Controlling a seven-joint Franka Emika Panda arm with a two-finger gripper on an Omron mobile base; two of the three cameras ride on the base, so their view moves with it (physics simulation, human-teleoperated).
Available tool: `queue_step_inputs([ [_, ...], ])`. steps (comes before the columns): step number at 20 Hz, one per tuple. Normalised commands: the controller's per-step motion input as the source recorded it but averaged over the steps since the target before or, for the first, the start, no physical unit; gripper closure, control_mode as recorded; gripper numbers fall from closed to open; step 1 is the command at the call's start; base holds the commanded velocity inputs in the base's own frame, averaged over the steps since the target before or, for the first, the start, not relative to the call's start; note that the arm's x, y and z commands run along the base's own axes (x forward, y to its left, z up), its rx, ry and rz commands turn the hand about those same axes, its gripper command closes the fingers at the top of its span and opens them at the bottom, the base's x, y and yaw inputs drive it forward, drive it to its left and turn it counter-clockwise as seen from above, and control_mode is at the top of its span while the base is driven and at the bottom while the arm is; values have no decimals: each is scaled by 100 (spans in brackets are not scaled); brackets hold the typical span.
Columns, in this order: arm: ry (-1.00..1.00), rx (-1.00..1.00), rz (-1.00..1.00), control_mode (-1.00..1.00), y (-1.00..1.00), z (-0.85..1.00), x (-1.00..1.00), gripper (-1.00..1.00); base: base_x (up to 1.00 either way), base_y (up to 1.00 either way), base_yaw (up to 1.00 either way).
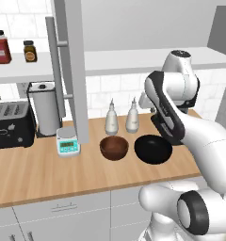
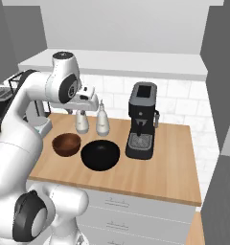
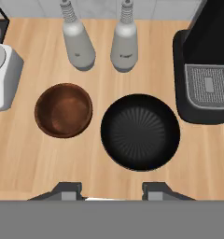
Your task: Pick up the bowls on the counter and stack them on top of one another in the open cabinet. Place the smaller bowl on top of the larger bowl.
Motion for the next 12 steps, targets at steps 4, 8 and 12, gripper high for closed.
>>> queue_step_inputs([
  [4, 0, 0, 0, -100, 0, -4, -18, -100, 0, 0, 0],
  [8, 7, -12, 6, -100, 67, -34, -15, -100, 0, 0, 0],
  [12, 1, -13, 9, -100, 96, -40, -20, -100, 0, 0, 0],
])
